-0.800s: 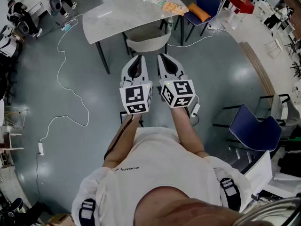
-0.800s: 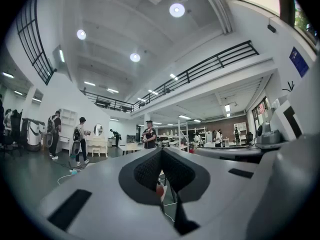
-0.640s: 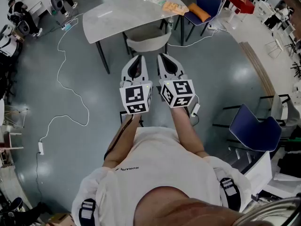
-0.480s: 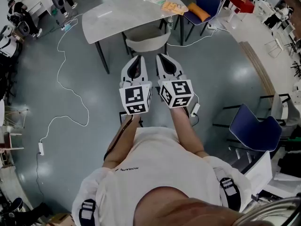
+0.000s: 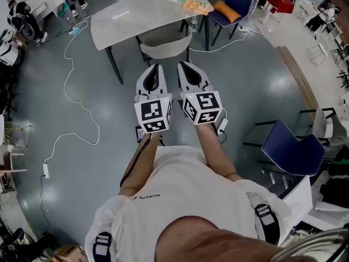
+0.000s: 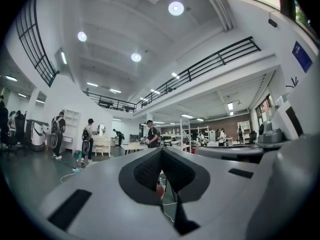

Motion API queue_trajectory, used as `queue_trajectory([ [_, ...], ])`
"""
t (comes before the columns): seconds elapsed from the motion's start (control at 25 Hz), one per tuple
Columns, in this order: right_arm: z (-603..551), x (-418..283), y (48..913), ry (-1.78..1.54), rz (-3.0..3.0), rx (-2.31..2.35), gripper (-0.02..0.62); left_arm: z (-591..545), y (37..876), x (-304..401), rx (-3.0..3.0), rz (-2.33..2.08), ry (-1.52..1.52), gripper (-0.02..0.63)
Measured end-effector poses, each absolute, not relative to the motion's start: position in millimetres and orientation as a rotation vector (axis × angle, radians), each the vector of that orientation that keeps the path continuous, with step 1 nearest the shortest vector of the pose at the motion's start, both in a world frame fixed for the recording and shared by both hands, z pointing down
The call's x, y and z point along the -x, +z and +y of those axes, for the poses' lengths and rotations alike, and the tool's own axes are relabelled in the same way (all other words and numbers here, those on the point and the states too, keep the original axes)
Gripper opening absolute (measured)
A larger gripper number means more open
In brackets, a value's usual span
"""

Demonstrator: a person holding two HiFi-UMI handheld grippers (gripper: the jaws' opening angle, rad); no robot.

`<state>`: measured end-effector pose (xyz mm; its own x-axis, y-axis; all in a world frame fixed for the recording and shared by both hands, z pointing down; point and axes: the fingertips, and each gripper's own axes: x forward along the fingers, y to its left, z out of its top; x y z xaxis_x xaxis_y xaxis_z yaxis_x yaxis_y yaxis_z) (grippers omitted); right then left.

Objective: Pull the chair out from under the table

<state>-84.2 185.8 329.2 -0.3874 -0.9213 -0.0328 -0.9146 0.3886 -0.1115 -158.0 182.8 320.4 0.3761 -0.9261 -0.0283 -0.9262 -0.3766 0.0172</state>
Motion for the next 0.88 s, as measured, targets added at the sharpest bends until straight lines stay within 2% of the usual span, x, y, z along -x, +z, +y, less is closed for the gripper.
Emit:
queue_trajectory([
  [0.44,173,36,341,-0.170,2.566,1.641,0.014,176,333,107,2.578,1.782,-0.024,0.005],
  [0.88,55,39,358,-0.179,2.604,1.684,0.013,54,356,104,2.653,1.771,-0.002,0.005],
])
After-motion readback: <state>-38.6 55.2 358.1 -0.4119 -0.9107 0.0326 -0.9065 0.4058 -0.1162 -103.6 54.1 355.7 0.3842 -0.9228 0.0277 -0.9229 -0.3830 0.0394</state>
